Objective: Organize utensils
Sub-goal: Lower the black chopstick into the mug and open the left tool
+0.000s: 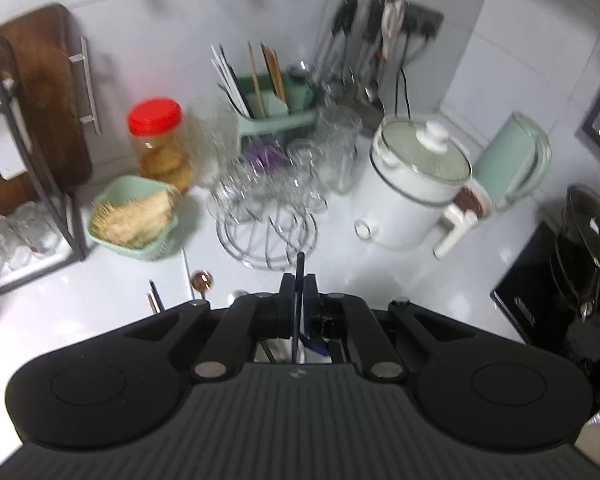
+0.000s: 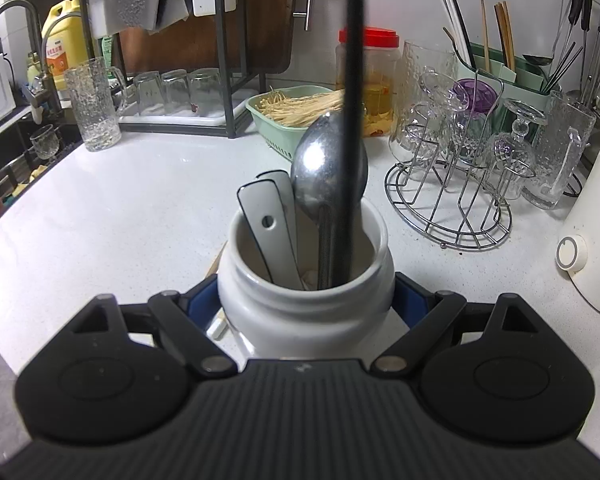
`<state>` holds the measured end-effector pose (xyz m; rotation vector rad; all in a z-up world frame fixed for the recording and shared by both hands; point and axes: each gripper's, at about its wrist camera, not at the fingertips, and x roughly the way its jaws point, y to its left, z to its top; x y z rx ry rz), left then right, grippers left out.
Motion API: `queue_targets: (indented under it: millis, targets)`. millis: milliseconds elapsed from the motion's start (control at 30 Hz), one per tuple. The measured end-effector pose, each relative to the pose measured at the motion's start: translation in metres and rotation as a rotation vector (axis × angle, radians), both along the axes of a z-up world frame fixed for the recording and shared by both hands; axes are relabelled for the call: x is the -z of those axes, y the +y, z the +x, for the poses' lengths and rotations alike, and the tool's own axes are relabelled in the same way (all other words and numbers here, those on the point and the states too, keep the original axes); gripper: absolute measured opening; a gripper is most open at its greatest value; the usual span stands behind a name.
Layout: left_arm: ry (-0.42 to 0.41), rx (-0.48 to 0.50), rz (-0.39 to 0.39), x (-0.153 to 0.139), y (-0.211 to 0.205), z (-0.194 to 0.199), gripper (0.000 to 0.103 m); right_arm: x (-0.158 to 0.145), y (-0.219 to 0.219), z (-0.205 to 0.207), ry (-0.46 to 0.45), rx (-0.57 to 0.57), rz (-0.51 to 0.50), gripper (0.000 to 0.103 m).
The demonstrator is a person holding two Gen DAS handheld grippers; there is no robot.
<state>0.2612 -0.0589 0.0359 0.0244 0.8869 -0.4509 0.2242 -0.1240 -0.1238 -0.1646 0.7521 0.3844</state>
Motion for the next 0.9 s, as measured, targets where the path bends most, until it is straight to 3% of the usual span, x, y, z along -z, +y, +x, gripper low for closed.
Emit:
queue_targets:
  millis: [167, 500, 567, 600, 633, 900]
  targets:
    - [0.099, 0.021, 0.031, 0.014, -0.007, 0.012, 0.005, 0.0, 0.0, 0.001, 0.002, -0.006, -0.001, 0.091]
    - [0.132, -0.002, 0.03, 0.015, -0.003, 0.024, 0.007, 0.0, 0.0, 0.001, 0.003, -0.006, 0.001, 0.09]
    - [0.116, -0.009, 0.02, 0.011, 0.0, 0.022, 0.022, 0.0, 0.0, 0.001, 0.003, -0.006, 0.001, 0.09]
    - [0.102, -0.014, 0.016, 0.009, 0.001, 0.021, 0.041, 0.0, -0.001, 0.001, 0.002, -0.006, 0.001, 0.09]
    - [0.08, -0.019, 0.017, 0.006, 0.003, 0.019, 0.049, 0.0, -0.001, 0.001, 0.002, -0.005, 0.002, 0.09]
    - [-0.04, -0.09, -0.014, -0.014, 0.026, -0.002, 0.05, 0.001, -0.002, 0.001, 0.0, -0.006, 0.003, 0.09]
